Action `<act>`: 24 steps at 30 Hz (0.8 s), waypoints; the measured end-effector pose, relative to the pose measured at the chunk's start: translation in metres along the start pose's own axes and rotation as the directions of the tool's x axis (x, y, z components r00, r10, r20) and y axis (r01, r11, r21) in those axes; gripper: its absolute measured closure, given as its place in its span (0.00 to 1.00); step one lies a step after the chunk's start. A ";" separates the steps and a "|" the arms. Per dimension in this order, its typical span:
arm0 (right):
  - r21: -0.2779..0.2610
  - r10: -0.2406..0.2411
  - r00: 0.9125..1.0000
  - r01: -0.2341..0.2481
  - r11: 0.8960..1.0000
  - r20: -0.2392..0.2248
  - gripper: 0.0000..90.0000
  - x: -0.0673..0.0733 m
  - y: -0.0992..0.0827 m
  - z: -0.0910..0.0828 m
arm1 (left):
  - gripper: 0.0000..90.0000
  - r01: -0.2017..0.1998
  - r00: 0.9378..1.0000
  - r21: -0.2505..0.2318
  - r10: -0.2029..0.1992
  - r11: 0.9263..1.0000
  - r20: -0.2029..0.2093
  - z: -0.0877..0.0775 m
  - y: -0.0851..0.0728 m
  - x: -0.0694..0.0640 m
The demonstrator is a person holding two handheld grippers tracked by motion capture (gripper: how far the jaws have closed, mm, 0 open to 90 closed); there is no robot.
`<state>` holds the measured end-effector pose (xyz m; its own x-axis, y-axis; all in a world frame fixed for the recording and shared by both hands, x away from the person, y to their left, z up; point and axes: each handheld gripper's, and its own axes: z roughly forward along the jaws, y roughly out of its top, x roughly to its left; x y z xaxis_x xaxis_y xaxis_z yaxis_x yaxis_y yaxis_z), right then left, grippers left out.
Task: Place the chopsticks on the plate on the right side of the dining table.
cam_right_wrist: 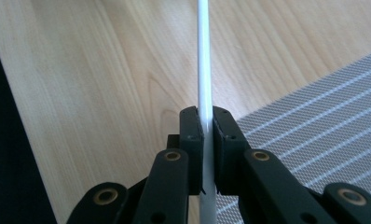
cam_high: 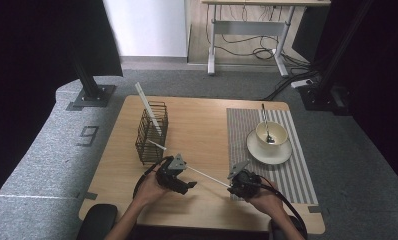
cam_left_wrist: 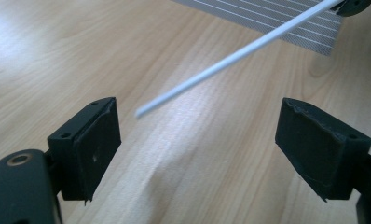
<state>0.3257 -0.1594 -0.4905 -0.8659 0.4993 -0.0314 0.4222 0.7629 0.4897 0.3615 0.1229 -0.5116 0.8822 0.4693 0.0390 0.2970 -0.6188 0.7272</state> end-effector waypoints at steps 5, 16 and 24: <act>-0.010 0.037 0.999 -0.037 0.999 0.023 0.92 -0.010 -0.006 -0.007 | 0.00 -0.007 0.999 0.002 0.007 1.000 -0.032 0.003 -0.005 0.001; -0.042 0.105 0.992 -0.102 0.994 0.065 0.92 -0.032 -0.016 -0.022 | 0.00 -0.004 1.000 0.077 0.005 0.997 -0.012 0.021 -0.021 0.001; -0.058 0.154 0.983 -0.149 0.987 0.096 0.92 -0.048 -0.024 -0.032 | 0.00 0.020 1.000 0.118 -0.022 0.993 0.010 0.032 -0.028 0.002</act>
<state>0.3486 -0.2145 -0.4728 -0.7605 0.6481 -0.0387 0.5306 0.6547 0.5383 0.3665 0.1215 -0.5539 0.8793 0.4760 0.0163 0.3558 -0.6792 0.6420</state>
